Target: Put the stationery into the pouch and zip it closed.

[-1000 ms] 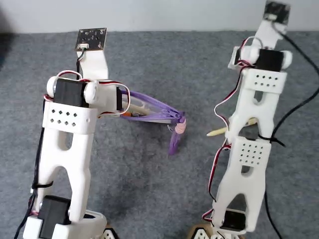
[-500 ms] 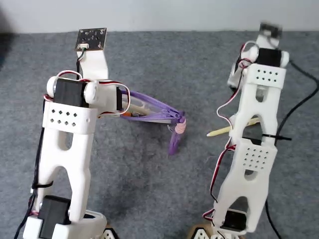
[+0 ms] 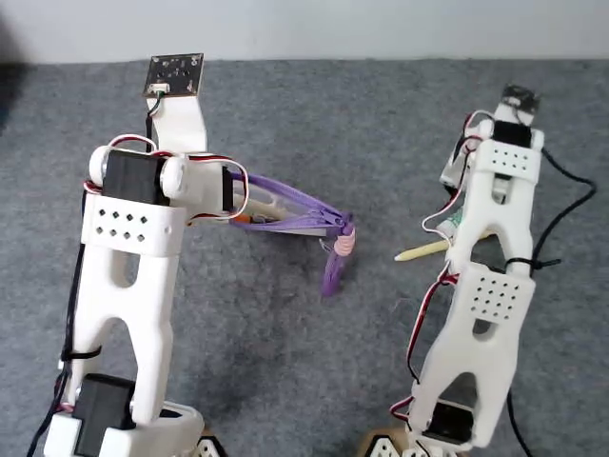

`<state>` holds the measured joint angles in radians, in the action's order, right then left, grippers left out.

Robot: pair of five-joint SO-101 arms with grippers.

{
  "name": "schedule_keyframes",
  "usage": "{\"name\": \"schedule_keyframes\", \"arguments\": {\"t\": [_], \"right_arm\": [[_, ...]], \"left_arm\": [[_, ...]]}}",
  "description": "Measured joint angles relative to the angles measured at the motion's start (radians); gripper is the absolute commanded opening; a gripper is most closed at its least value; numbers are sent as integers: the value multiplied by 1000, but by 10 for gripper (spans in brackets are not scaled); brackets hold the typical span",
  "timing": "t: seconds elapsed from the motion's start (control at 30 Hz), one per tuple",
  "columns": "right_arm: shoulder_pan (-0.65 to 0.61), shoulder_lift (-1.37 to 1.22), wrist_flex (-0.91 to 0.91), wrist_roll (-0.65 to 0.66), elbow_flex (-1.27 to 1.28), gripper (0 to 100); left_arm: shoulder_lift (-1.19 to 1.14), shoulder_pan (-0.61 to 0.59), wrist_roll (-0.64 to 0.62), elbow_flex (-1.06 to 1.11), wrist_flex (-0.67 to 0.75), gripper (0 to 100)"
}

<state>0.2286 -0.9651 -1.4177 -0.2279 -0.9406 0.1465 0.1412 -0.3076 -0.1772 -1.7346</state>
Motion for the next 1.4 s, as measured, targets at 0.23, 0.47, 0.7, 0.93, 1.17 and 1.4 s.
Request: {"name": "schedule_keyframes", "arguments": {"t": [0.23,0.47,0.7,0.93,1.17,1.4], "right_arm": [[14,-63,37,6,3,16],[18,-44,-46,15,3,9],[9,114,-239,92,3,7],[-31,327,-336,124,9,7],[-101,617,-336,124,195,7],[-242,1074,-334,114,631,7]], "left_arm": [[0,0,0,0,0,13],[0,0,0,0,0,13],[0,0,0,0,0,13],[0,0,0,0,0,13],[0,0,0,0,0,13],[0,0,0,0,0,13]]}}
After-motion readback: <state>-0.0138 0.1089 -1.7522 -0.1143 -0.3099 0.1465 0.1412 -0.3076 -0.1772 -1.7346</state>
